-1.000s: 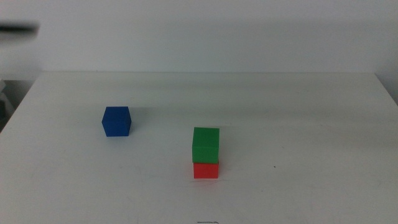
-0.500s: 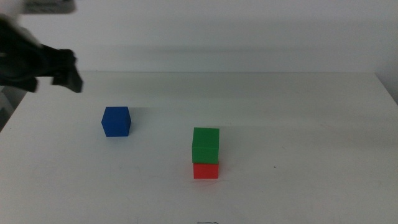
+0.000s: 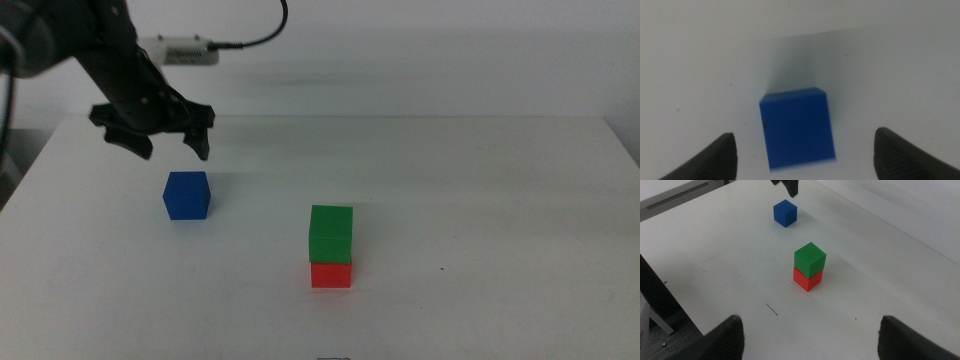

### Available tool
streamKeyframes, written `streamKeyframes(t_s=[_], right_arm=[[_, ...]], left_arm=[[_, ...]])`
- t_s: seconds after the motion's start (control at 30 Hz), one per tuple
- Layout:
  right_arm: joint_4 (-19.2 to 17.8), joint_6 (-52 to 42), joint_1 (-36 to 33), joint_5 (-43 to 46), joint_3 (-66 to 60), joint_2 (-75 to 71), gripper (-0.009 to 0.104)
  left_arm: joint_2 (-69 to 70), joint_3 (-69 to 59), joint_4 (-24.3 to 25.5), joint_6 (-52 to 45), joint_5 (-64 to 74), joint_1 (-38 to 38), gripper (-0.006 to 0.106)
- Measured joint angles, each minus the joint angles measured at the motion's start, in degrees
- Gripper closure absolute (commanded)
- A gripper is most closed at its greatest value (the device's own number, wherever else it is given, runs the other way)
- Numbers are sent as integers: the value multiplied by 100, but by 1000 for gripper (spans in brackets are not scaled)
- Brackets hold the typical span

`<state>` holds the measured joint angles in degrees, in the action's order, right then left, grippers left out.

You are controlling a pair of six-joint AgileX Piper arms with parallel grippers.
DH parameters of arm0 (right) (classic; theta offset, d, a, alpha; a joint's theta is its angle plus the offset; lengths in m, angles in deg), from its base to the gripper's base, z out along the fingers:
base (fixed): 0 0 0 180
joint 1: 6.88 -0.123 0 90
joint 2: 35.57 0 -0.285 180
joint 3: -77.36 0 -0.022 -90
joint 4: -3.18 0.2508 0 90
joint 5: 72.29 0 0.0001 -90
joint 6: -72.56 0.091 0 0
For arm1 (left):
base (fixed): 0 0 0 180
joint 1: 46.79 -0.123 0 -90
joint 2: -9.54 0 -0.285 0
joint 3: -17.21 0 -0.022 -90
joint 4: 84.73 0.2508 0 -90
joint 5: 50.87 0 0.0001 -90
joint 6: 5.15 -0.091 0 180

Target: Stack red cubes first, then green, then blue cubes in a specific spot.

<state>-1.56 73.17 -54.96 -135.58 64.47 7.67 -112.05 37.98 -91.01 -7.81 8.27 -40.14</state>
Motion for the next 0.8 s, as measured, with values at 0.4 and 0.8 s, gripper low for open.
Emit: streamKeyframes(t_s=[0.4, 0.8], right_arm=[[0, 0, 0, 0, 0, 0, 15], [0, 0, 0, 0, 0, 0, 15]], left_arm=[[-1019, 196, 0, 126, -258, -1, 8], [-1188, 196, -22, 148, -127, -1, 79]])
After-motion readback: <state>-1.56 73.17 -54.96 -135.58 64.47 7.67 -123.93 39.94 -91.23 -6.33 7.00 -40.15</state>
